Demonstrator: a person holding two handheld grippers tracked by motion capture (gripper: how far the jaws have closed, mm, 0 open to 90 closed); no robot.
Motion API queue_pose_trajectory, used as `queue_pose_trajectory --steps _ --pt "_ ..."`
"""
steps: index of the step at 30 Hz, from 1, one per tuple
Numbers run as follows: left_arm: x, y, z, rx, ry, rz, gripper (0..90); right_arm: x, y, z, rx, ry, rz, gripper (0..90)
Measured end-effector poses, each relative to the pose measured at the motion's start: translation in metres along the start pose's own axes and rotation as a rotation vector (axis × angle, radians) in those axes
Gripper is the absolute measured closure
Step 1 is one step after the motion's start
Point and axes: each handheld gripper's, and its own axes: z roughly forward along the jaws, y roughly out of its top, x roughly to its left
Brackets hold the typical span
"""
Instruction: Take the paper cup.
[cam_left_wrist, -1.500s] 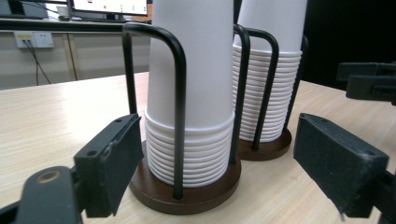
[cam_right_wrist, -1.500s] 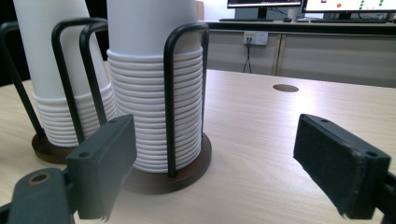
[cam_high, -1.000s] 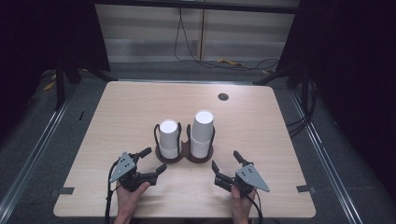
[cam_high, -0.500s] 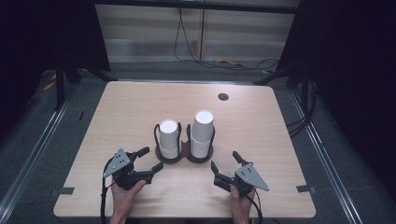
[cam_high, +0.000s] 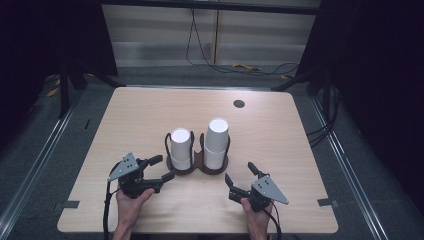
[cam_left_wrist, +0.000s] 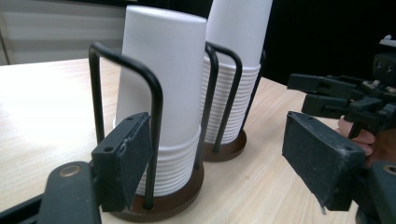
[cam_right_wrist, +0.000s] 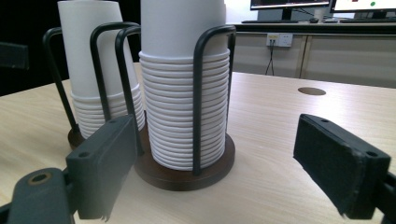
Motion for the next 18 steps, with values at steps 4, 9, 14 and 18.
queue_pose_trajectory --steps 4,9,14,18 --pt "0.001 0.01 0.001 0.007 -0.003 0.009 24.0 0.0 0.0 0.0 0.004 0.009 -0.002 13.1" --pt "0.004 0.02 0.001 0.012 -0.001 0.027 24.4 0.0 0.0 0.0 0.003 0.009 0.003 13.2" --pt "0.007 0.034 0.001 0.014 -0.008 0.045 24.4 0.0 0.0 0.0 0.003 0.009 0.003 13.4" --pt "0.008 0.043 0.005 0.024 -0.017 0.052 24.0 -0.001 0.0 0.0 0.003 0.009 0.003 13.5"
